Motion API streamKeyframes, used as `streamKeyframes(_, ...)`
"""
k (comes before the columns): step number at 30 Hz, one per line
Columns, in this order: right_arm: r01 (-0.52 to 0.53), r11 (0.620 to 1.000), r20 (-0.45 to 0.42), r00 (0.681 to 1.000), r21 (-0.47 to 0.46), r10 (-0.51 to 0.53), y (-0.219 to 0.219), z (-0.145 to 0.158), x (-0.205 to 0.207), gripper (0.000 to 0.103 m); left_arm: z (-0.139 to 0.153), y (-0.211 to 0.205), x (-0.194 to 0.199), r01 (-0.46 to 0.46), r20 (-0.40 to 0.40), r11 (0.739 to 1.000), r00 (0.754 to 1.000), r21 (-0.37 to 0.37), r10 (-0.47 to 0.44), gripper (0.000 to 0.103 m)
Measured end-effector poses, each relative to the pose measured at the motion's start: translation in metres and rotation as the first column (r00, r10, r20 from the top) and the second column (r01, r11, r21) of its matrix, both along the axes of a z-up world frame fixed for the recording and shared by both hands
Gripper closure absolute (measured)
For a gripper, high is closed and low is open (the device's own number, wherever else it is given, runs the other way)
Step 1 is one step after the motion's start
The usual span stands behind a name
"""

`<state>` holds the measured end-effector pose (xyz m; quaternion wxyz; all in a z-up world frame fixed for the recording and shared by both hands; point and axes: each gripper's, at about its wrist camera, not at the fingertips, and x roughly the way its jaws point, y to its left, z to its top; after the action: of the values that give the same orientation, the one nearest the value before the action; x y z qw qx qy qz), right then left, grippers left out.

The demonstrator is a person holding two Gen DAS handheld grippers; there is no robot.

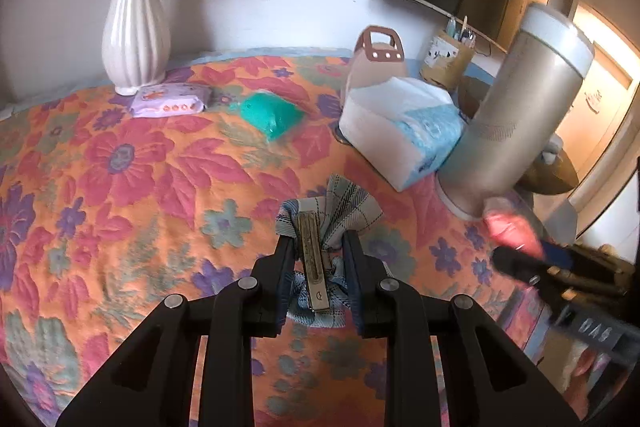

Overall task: Organize soft objects
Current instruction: 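Carry the plaid bow and red bag to the brown bowl and open both tools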

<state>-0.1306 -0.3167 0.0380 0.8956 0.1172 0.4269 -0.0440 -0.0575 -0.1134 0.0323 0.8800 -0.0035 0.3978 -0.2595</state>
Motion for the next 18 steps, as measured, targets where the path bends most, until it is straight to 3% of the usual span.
streamKeyframes(9, 0.052, 0.999, 0.0, 0.999, 0.006, -0.052, -0.022, 0.008, -0.011, 0.063, -0.001, 0.012, 0.002, -0.018, -0.016, 0.997, 1.0, -0.072, 0.017, 0.082)
streamKeyframes(13, 0.08, 0.997, 0.022, 0.997, 0.012, -0.081, -0.032, 0.019, -0.017, 0.063, 0.002, 0.007, -0.003, 0.061, -0.04, 0.99, 0.997, -0.126, -0.066, 0.082)
streamKeyframes(15, 0.092, 0.996, 0.041, 0.995, 0.007, -0.092, -0.037, 0.028, -0.023, 0.063, 0.006, 0.004, -0.008, 0.137, -0.088, 0.965, 0.983, -0.224, -0.16, 0.082)
streamKeyframes(18, 0.111, 0.994, 0.076, 0.991, -0.012, -0.11, -0.047, 0.042, -0.035, 0.063, 0.023, -0.007, -0.02, 0.213, -0.064, 0.929, 0.968, -0.303, -0.243, 0.082)
